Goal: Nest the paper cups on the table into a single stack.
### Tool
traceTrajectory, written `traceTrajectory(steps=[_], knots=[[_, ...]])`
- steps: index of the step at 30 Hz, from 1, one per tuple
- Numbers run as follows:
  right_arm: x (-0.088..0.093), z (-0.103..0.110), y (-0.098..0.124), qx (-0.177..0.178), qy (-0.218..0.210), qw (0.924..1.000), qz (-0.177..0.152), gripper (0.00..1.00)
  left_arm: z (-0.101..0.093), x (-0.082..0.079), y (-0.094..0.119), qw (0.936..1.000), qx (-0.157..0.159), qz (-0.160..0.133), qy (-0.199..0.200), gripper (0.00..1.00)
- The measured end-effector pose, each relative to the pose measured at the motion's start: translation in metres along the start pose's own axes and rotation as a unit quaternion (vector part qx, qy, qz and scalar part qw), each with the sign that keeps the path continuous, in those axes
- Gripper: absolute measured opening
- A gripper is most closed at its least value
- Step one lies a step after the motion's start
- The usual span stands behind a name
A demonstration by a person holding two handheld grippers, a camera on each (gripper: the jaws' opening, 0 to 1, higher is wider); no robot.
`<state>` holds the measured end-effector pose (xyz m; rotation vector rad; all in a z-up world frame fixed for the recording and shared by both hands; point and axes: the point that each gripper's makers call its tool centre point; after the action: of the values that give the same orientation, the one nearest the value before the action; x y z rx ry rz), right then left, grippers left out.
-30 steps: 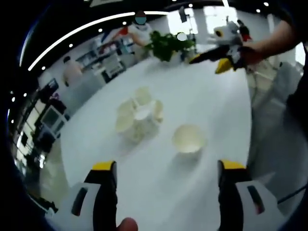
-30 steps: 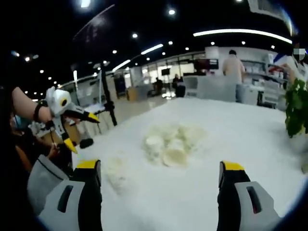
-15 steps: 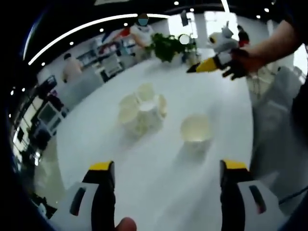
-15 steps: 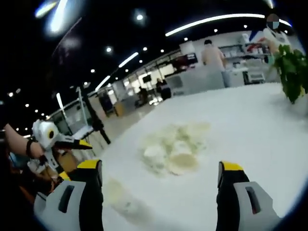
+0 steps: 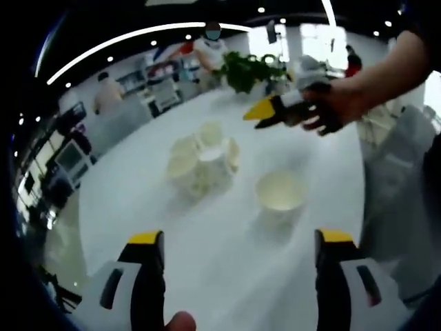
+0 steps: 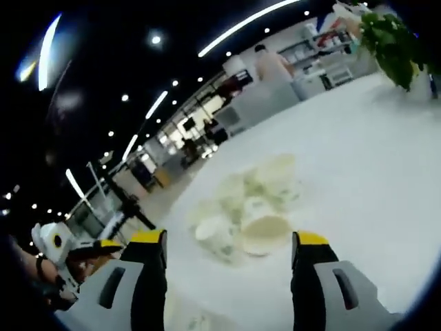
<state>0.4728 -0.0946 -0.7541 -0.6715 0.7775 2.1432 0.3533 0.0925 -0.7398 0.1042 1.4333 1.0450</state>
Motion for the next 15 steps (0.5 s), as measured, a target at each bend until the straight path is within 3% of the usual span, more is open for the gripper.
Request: traceTrajectory(steps=[5,9,11,15], knots=[[-0.004,-0.001,-0.016,-0.01,-0.092,0.9955,-0.018,0.55,0.0,0.0,0.001,0.9999,-0.007,-0.003,0.015,0.91],[-0.004,-0.008,-0.024,0.0,-0.091,0.9957,-0.019,0.46,0.004,-0.008,0.005,0.9991,-0.021,-0.019,0.033,0.93],[-0.003,-0.007,-0.029,-0.008,-0.118,0.9928,-0.02,0.44,0.003,-0.008,0.005,0.999,-0.022,-0.019,0.033,0.95],[0.0,-0.012,-0.037,-0.009,-0.119,0.9929,-0.011,0.42,0.002,-0.006,0.003,0.9989,-0.025,-0.018,0.036,0.99]])
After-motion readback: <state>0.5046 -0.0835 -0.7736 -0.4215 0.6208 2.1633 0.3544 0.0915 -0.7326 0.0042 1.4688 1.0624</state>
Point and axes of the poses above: the point that each gripper's makers call its tool centre point, and the gripper's own axes: y roughly backward along the fingers, z roughly to its left, x roughly out of its underside, and after that the axes turned 6 degrees about -y, right-handed
